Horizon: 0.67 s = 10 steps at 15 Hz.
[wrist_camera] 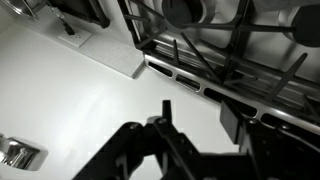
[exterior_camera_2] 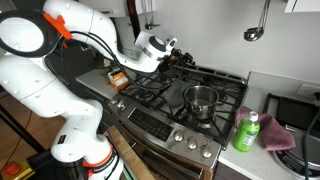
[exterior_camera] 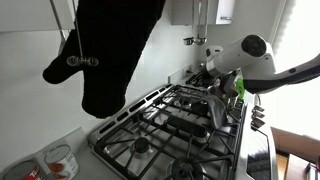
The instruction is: Pick up the gray towel from the stove and use it to move the pot from the front right stove plate onto the rear right stove plate before putting it down on the stove
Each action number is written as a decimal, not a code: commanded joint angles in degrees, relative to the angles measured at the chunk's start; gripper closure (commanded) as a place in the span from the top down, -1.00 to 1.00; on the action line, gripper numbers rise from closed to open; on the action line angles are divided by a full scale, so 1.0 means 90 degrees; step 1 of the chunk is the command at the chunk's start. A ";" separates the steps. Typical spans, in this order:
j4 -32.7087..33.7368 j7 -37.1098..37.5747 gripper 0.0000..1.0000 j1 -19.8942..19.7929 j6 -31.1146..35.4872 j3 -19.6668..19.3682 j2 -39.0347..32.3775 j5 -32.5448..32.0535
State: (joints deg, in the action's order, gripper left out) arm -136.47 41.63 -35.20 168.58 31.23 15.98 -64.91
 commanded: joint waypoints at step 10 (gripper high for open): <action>0.0006 -0.3036 1.00 0.2736 -0.1115 -0.1873 -0.0359 0.5006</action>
State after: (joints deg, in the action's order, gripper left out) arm -137.16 20.48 -19.84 163.25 21.07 12.56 -30.14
